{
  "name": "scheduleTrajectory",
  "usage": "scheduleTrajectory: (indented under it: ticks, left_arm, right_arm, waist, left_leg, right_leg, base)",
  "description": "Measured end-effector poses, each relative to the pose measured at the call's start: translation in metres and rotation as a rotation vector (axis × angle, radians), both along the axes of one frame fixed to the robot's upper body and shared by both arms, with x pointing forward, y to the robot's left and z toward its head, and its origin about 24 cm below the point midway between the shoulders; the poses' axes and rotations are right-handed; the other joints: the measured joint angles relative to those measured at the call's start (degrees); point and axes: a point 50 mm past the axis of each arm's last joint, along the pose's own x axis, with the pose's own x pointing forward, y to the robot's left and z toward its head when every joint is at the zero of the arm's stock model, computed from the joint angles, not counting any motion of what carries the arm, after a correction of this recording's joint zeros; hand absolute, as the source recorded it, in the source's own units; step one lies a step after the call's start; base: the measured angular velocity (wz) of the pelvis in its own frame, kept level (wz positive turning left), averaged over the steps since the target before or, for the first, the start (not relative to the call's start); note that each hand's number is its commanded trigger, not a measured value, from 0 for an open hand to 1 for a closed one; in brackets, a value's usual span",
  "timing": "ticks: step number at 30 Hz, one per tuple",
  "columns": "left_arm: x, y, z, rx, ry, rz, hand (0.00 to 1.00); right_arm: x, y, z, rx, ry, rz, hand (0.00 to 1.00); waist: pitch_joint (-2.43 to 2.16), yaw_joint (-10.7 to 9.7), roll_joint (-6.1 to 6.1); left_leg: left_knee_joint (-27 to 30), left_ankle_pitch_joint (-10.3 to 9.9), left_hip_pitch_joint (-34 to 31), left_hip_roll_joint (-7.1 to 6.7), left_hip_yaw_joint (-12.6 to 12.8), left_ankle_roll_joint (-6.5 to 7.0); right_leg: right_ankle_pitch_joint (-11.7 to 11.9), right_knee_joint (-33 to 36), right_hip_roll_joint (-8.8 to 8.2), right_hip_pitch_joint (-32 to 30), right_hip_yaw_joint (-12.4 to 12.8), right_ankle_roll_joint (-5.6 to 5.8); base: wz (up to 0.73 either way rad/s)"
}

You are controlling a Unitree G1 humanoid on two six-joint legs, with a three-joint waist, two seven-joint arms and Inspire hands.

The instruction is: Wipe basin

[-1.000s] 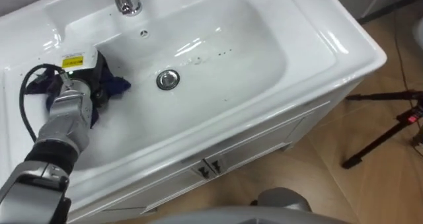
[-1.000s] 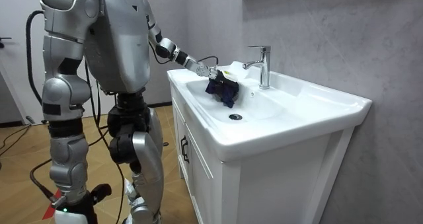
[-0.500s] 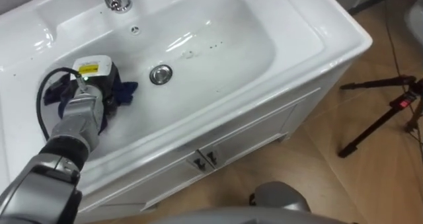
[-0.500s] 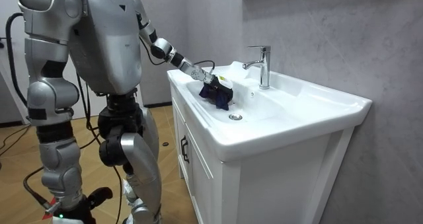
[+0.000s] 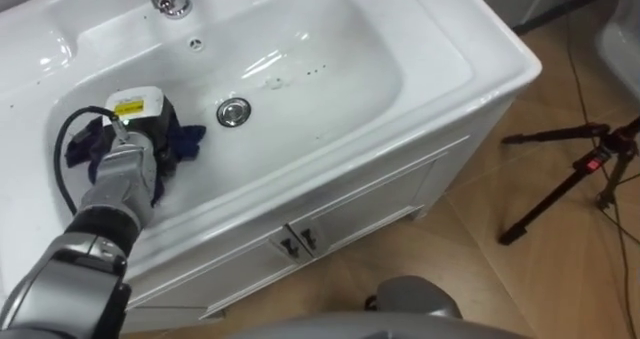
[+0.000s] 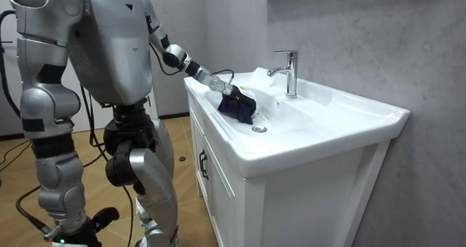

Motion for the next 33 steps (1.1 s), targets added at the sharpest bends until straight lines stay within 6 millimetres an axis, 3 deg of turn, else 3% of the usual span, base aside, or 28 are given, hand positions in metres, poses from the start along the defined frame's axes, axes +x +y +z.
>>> scheduleTrajectory:
  ticks: [8,13,24,33]
  left_arm:
    - [0.011,-0.02,0.0,-0.222,-0.047,0.084,1.0]
    - [0.027,-0.033,0.009,-0.376,-0.084,0.13,1.0]
    - [0.03,-0.029,0.011,-0.577,-0.119,0.253,1.0]
    - [0.033,-0.028,0.014,-0.645,-0.151,0.286,1.0]
  right_arm:
    - [0.002,0.004,-0.002,-0.024,-0.003,0.014,0.0]
    - [0.013,0.013,-0.004,-0.003,-0.02,0.052,0.0]
    - [0.025,0.015,-0.004,-0.008,-0.055,0.063,0.0]
    - [0.03,0.021,-0.005,0.009,-0.073,0.045,0.0]
  waist:
    - [0.13,-2.23,-0.43]
    - [0.59,-2.72,-2.29]
    - [0.18,-2.37,-1.48]
    - [0.5,-2.21,-1.82]
  left_leg:
    - [1.8,0.07,-1.96,-0.03,-0.18,0.12]
    - [2.27,0.06,-3.18,-0.07,0.01,0.13]
    - [3.13,0.06,-5.48,0.03,1.08,0.13]
    - [4.64,0.06,-6.95,0.34,2.15,0.12]
  right_leg:
    - [-0.75,1.47,-0.5,-1.71,-0.18,0.02]
    - [-0.92,2.7,-0.49,-3.36,-0.03,-0.15]
    - [-0.54,3.25,-0.55,-5.96,0.33,-0.27]
    - [-0.54,4.09,-0.49,-7.34,1.02,-0.31]
  base:
    - [0.04]
    - [0.0]
    - [-0.03]
    - [-0.04]
